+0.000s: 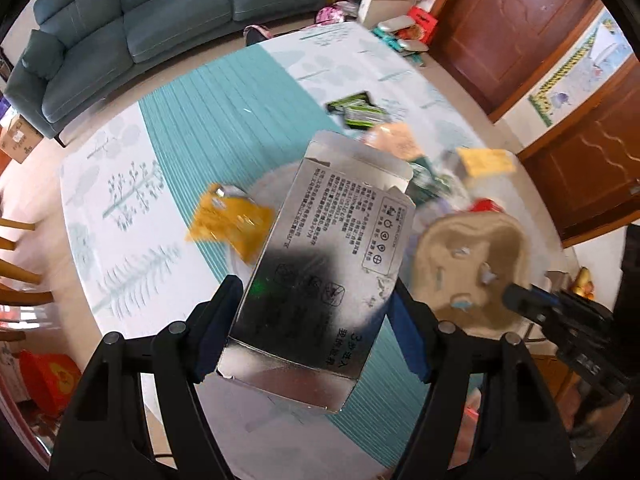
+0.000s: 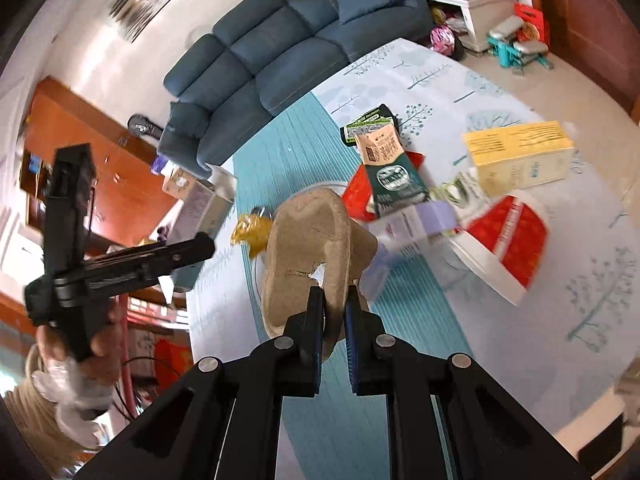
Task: Collect trash
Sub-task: 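Carry the silver-white box and beige pulp tray in both tools over the black bin, then open the left tool over the bin while the right tool releases the pulp tray, then move both tools back toward the table and the remaining trash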
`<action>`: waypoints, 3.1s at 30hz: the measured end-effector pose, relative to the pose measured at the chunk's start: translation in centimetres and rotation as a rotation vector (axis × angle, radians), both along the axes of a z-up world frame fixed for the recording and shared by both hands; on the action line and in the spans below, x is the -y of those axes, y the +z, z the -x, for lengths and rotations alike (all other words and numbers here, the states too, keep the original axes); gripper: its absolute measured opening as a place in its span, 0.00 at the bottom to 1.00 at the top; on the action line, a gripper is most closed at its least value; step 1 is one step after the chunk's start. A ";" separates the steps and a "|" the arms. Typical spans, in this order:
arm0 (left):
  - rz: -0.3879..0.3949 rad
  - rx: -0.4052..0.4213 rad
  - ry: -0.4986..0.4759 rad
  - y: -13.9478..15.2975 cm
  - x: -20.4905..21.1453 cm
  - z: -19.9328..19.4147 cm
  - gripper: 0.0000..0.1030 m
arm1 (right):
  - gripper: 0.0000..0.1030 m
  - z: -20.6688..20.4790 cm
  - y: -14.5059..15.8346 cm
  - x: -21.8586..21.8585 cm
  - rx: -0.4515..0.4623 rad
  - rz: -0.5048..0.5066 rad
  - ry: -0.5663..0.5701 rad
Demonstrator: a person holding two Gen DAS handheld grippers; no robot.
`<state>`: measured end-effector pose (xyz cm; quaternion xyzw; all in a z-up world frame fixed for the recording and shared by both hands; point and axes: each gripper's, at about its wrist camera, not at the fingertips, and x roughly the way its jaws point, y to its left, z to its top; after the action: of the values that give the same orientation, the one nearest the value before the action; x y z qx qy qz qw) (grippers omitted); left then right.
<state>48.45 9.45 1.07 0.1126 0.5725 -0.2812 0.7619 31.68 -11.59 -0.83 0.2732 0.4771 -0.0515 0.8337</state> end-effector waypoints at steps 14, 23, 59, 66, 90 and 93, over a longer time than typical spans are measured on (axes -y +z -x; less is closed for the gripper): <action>-0.022 -0.011 0.005 0.7 5.9 20.4 0.67 | 0.09 17.5 2.4 5.3 0.063 0.002 0.064; -0.065 -0.035 0.012 -1.6 13.8 33.1 0.67 | 0.09 31.6 0.4 12.2 0.042 -0.043 0.090; -0.351 -0.214 0.002 -35.3 19.5 42.7 0.67 | 0.09 41.6 -34.5 14.0 -0.367 -0.096 -0.077; -0.348 -0.258 0.032 -40.7 19.1 41.9 0.68 | 0.10 38.8 -40.7 12.3 -0.424 -0.074 -0.030; -0.277 -0.199 0.104 -36.3 13.8 42.5 0.83 | 0.35 37.5 -41.1 9.4 -0.462 -0.104 0.017; -0.247 -0.173 0.113 -32.3 13.1 43.0 0.83 | 0.35 37.6 -37.4 9.2 -0.432 -0.097 0.025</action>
<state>5.46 -3.67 -31.21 0.1486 0.6717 -0.1741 0.7046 -5.91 -20.83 -38.18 0.2895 0.6500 -0.0757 0.6985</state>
